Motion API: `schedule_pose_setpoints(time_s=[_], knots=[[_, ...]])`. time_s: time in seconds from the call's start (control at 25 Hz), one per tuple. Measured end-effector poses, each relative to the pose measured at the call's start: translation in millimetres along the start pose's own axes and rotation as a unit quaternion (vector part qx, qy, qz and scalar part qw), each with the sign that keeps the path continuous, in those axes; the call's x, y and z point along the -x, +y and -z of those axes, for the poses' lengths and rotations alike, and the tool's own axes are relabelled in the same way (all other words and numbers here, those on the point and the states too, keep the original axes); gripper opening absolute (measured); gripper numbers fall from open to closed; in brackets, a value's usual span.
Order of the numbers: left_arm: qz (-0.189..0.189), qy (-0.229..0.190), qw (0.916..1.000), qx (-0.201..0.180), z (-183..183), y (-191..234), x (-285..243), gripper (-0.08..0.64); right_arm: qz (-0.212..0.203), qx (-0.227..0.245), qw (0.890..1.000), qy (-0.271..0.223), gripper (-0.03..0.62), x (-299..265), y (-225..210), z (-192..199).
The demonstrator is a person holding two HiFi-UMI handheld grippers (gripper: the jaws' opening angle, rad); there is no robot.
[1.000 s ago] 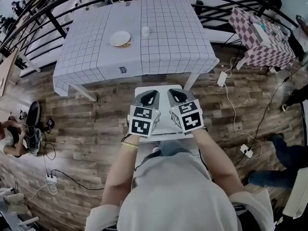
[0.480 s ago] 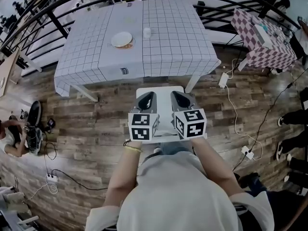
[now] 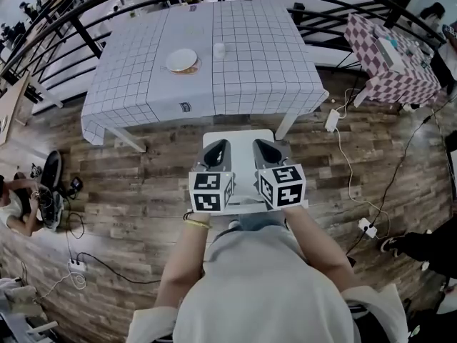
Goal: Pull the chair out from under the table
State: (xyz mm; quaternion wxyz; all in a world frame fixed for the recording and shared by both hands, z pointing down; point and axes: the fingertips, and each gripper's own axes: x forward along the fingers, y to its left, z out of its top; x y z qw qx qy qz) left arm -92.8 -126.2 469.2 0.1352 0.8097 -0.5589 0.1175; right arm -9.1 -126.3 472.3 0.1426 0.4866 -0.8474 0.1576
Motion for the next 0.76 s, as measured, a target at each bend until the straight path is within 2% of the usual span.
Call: schedule_pose_setpoints(time_s=[0.76], knots=[[0.001,0.001,1.0,-0.001,-0.4,2.4,-0.4,0.009,-0.004,0.006,1.0,0.005,-0.003,-2.7,0.2,0.9]])
